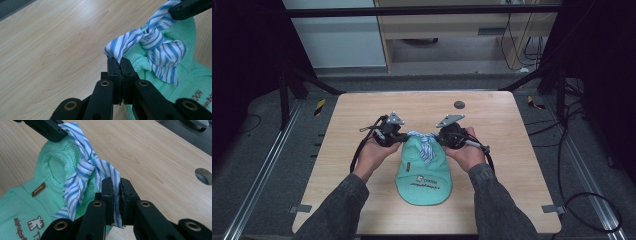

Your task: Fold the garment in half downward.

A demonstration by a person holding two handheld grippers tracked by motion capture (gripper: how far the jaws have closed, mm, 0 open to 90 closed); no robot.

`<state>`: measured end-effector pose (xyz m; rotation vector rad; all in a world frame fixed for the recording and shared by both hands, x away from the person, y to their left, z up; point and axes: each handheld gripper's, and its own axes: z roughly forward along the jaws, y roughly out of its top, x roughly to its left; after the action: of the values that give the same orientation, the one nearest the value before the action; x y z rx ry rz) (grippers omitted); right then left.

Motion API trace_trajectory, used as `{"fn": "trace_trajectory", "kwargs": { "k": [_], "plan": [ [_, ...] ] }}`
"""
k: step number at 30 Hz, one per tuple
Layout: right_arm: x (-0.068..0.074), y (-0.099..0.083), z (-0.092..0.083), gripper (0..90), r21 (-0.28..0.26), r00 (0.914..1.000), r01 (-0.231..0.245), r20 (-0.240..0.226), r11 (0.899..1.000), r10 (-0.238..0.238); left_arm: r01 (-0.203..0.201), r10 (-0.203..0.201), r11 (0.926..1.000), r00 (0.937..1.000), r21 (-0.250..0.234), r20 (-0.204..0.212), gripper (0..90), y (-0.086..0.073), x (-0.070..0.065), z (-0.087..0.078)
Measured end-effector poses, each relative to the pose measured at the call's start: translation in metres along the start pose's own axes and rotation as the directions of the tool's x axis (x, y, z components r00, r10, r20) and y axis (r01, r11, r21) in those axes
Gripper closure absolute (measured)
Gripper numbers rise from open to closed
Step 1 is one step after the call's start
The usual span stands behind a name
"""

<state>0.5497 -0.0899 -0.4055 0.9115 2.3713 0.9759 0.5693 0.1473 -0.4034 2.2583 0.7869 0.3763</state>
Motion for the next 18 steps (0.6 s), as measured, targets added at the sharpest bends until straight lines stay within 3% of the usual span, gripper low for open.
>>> {"fn": "trace_trajectory", "kwargs": {
  "k": [18],
  "plan": [
    [-0.0029,0.0064,-0.0025,83.2,0.010,0.9998,0.016,0.011,1.000,-0.016,-0.014,0.014,0.9999,0.9999,-0.004,-0.007,88.4,0.0077,-0.0004,-0.0047]
  ]
}}
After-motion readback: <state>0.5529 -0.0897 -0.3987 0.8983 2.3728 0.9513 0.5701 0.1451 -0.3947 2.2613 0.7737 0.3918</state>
